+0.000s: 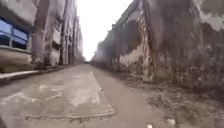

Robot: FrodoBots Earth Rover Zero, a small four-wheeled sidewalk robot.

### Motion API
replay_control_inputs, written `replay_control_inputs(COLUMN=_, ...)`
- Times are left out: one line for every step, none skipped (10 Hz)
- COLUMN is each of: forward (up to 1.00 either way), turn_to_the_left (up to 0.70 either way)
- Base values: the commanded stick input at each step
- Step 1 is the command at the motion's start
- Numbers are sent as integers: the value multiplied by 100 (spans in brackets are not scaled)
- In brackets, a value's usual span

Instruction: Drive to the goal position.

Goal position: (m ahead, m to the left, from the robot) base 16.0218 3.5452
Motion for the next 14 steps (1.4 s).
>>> replay_control_inputs(forward=100, turn_to_the_left=0)
replay_control_inputs(forward=100, turn_to_the_left=0)
replay_control_inputs(forward=100, turn_to_the_left=0)
replay_control_inputs(forward=100, turn_to_the_left=0)
replay_control_inputs(forward=100, turn_to_the_left=0)
replay_control_inputs(forward=100, turn_to_the_left=0)
replay_control_inputs(forward=100, turn_to_the_left=0)
replay_control_inputs(forward=100, turn_to_the_left=0)
replay_control_inputs(forward=100, turn_to_the_left=0)
replay_control_inputs(forward=100, turn_to_the_left=0)
replay_control_inputs(forward=100, turn_to_the_left=0)
replay_control_inputs(forward=100, turn_to_the_left=0)
replay_control_inputs(forward=100, turn_to_the_left=0)
replay_control_inputs(forward=100, turn_to_the_left=0)
